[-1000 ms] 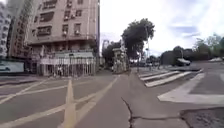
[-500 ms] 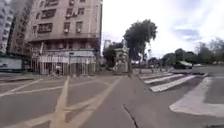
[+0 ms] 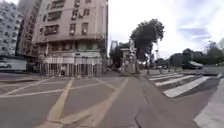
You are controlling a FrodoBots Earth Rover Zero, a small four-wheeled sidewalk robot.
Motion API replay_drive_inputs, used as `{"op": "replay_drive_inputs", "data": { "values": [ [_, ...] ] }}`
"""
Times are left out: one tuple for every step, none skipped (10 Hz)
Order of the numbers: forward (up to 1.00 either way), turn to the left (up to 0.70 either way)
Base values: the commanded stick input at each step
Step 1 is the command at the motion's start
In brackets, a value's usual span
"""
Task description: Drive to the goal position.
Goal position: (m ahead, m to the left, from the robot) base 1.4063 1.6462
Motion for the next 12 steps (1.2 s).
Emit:
{"op": "replay_drive_inputs", "data": {
  "values": [
    [0.7,0.0],
    [0.7,0.0],
    [0.7,0.0],
    [0.7,0.0],
    [0.7,0.0],
    [0.7,0.0],
    [0.7,-0.13],
    [0.7,-0.14],
    [0.7,-0.14],
    [0.7,-0.14],
    [0.7,-0.14],
    [0.7,0.0]
  ]
}}
